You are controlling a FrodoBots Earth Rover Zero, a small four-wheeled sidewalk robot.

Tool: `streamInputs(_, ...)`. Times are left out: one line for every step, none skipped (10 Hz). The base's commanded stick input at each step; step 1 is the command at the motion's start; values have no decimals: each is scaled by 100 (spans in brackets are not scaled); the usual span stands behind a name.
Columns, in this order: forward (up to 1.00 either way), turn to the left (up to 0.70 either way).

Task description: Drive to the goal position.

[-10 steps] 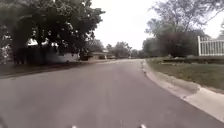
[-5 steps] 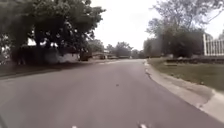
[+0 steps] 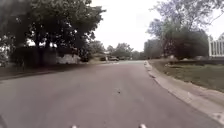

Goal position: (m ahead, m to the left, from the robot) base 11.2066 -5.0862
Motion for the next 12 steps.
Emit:
streamInputs(70,0)
streamInputs(70,-7)
streamInputs(70,-35)
streamInputs(70,-35)
streamInputs(70,-35)
streamInputs(70,-35)
streamInputs(70,-16)
streamInputs(70,0)
streamInputs(70,0)
streamInputs(70,0)
streamInputs(70,0)
streamInputs(70,0)
